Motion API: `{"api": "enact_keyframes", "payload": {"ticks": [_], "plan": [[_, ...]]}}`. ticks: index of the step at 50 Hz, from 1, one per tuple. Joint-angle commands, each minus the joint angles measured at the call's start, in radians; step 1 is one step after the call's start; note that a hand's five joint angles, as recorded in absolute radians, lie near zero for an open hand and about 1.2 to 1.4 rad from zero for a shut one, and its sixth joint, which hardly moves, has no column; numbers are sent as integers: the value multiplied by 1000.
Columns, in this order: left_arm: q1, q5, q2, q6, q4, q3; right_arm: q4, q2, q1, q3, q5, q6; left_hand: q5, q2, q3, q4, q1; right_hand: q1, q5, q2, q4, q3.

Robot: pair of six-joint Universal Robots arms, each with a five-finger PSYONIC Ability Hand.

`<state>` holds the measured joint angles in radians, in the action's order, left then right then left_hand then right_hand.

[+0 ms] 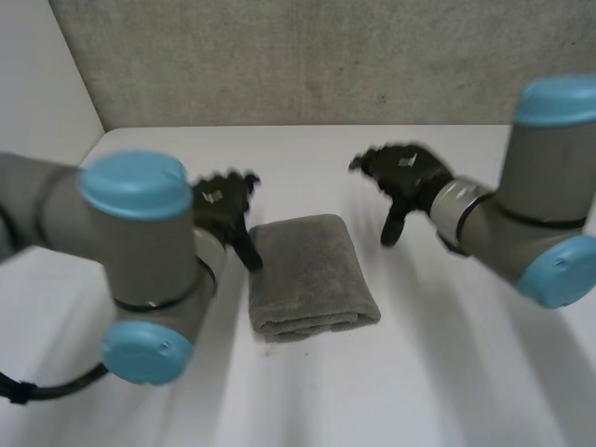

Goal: Fold the towel.

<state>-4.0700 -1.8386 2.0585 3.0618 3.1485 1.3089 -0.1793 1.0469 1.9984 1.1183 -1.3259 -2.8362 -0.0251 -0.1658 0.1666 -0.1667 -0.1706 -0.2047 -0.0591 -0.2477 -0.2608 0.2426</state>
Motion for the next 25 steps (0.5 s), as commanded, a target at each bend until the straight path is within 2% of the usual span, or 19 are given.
{"api": "enact_keyframes", "payload": {"ticks": [1,2,3,5,6,9,15,25], "plan": [[-119,19,-220,35,-33,-31,4,226,-93,23,-45,-84,24,-10,9,-9,-5,30,59,73,86,-68],[-153,47,-256,58,-48,-39,4,226,-93,23,-45,-85,24,-10,9,-9,-5,30,59,73,86,-68],[-153,47,-256,58,-48,-39,4,258,-107,37,-56,-91,24,-10,9,-9,-5,30,59,73,86,-68],[-208,137,-317,121,-88,-60,6,283,-115,49,-70,-91,24,-10,9,-9,-5,30,59,73,86,-68],[-208,137,-317,121,-88,-60,4,312,-119,60,-90,-91,24,-10,9,-9,-5,30,59,73,86,-68],[-298,255,-386,149,-143,-62,0,334,-121,67,-131,-88,24,-10,9,-9,-5,30,59,73,86,-68],[-322,283,-400,127,-196,-40,-6,344,-116,89,-167,-91,10,-24,23,-23,-19,30,59,73,86,-68],[-290,288,-405,75,-219,13,11,349,-102,132,-161,-94,1,-33,32,-32,-28,30,59,73,86,-68]]}}
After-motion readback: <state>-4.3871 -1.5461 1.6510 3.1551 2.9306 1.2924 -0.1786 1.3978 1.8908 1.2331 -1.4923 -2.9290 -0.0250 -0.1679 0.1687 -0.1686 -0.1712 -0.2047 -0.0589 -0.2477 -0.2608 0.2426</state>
